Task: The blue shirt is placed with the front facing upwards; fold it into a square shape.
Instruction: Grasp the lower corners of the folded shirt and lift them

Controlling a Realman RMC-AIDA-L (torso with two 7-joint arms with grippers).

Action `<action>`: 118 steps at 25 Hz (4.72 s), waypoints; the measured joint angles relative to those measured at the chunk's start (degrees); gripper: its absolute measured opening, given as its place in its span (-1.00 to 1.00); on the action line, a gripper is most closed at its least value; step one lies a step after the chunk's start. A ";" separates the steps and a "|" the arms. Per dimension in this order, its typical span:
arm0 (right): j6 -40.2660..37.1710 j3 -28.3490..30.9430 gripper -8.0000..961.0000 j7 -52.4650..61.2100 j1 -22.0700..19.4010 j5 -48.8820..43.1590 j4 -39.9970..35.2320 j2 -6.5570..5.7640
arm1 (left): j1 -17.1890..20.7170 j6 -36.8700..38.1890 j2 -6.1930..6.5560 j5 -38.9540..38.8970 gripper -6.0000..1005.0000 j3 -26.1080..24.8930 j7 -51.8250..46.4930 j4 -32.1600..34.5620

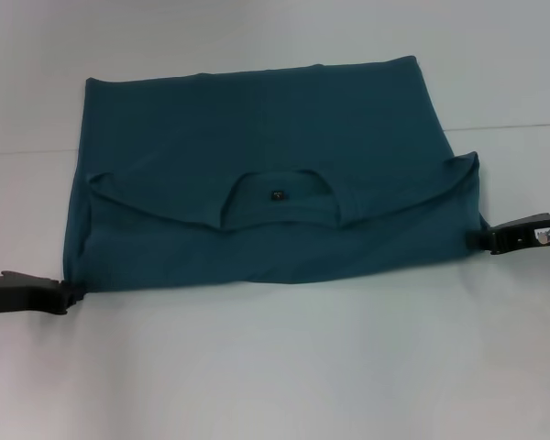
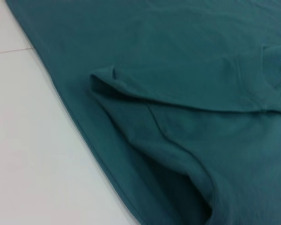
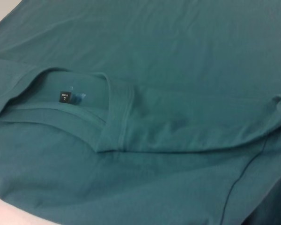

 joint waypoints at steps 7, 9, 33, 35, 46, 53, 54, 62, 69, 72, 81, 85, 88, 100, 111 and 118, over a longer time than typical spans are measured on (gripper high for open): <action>0.27 0.00 -0.89 -0.06 -0.21 0.00 0.01 0.00 | 0.13 0.43 0.01 -0.38 -0.82 -0.50 1.19 0.25; 0.34 0.01 -0.89 -0.25 -0.26 0.00 0.01 0.00 | 0.13 0.52 0.01 -0.60 -0.85 -0.55 1.50 0.51; -10.38 0.63 -0.88 -10.60 -14.62 7.02 -15.84 6.37 | 8.17 18.65 0.22 -9.43 -0.91 -6.24 20.19 3.37; -11.66 0.89 -0.88 -13.57 -16.73 9.63 -16.17 6.38 | 8.80 20.27 0.20 -9.45 -0.91 -7.83 21.94 3.38; -23.08 12.18 -0.88 -28.49 -22.22 16.28 -14.02 6.33 | 10.46 28.31 0.54 -9.49 -0.91 -17.45 26.33 2.80; -28.77 19.04 -0.88 -34.58 -23.86 16.78 -10.76 6.21 | 12.31 31.93 0.15 -9.51 -0.91 -18.43 29.30 2.41; -28.87 19.12 -0.88 -35.06 -24.17 16.77 -10.45 6.21 | 12.64 32.33 0.12 -9.51 -0.91 -18.46 29.93 2.05; -28.85 18.84 -0.88 -37.17 -24.68 16.51 -7.76 5.94 | 16.82 35.84 -0.03 -9.51 -0.91 -22.75 35.99 0.48; -30.48 18.43 -0.88 -37.59 -24.26 16.30 -7.64 6.05 | 20.42 37.96 0.33 -9.50 -0.91 -25.39 38.32 0.29; -30.89 18.36 -0.88 -37.60 -24.20 15.82 -7.64 6.22 | 21.23 38.33 0.41 -9.47 -0.91 -26.07 38.73 0.44; -30.41 18.36 -0.88 -37.62 -24.06 15.60 -7.57 6.27 | 19.50 37.02 0.57 -9.48 -0.91 -27.43 35.26 0.52; -30.28 18.50 -0.88 -37.36 -24.04 15.08 -7.56 6.24 | 18.18 36.53 0.75 -9.21 -0.86 -27.46 30.46 1.80; -30.23 18.72 -0.88 -37.24 -23.97 14.82 -7.55 6.16 | 17.41 35.63 0.36 -9.12 -0.77 -27.30 25.99 4.10; -30.22 18.91 -0.88 -36.76 -23.82 14.81 -7.55 5.95 | 16.48 31.64 -0.46 -8.95 -0.07 -22.47 14.97 9.58; -29.68 18.48 -0.88 -36.30 -23.60 14.85 -7.55 5.80 | 13.85 30.98 -0.74 -1.46 0.72 -15.88 7.96 11.07; -29.70 18.46 -0.88 -36.30 -23.58 14.43 -7.55 5.75 | 12.89 30.54 -1.13 -0.18 0.78 -15.67 7.50 11.12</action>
